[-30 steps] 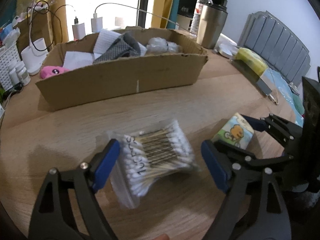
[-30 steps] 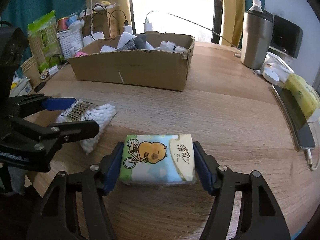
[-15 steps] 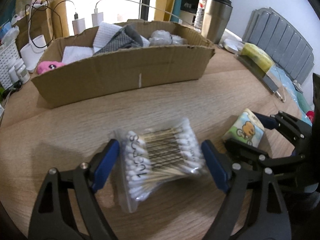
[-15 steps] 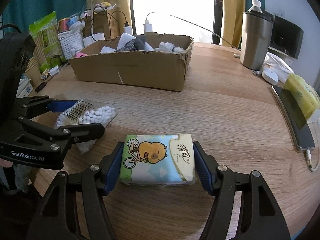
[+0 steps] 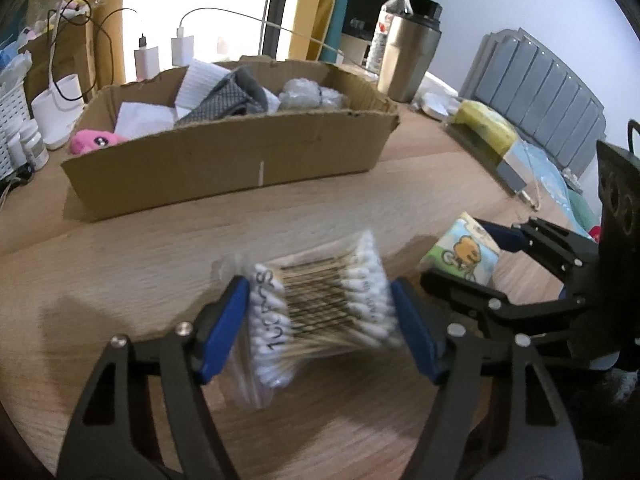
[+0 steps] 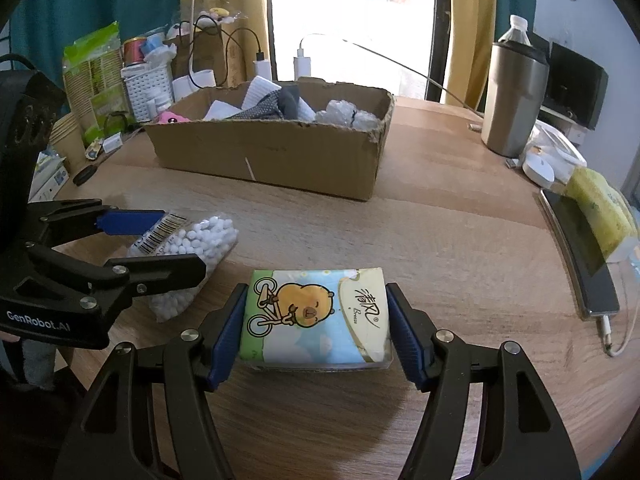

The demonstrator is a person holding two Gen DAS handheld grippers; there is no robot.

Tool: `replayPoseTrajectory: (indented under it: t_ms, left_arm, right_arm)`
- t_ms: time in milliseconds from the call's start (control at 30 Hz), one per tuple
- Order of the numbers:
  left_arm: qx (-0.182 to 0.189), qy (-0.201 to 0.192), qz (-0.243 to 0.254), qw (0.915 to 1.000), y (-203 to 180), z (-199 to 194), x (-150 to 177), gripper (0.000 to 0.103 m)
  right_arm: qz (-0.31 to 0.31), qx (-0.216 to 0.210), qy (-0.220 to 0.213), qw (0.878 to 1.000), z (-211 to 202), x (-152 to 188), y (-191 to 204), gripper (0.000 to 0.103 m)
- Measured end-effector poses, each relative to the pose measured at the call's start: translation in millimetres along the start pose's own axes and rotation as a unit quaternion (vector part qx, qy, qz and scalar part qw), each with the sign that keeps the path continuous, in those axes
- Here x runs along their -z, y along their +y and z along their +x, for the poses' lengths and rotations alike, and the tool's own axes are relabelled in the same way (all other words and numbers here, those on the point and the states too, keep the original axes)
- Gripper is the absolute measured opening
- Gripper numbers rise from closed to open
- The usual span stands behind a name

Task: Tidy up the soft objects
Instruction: 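Carry the tissue pack into the box with the right gripper while the left carries the swabs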

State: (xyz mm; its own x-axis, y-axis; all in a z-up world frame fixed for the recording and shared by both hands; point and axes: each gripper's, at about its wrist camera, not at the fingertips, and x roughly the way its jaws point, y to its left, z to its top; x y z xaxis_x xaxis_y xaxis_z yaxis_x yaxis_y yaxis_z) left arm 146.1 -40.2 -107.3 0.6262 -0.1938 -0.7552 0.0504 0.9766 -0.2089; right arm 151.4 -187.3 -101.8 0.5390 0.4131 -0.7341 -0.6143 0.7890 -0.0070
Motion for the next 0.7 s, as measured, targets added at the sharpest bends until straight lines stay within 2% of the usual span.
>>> replayPoseTrajectory:
  t_ms: [700]
  left_arm:
    - [-0.001,-0.067,-0.025,0.9974,19,-54,-7,0.073]
  right_arm:
    - [-0.027,0.002,-0.026,0.999,-16,-25,15,0.069]
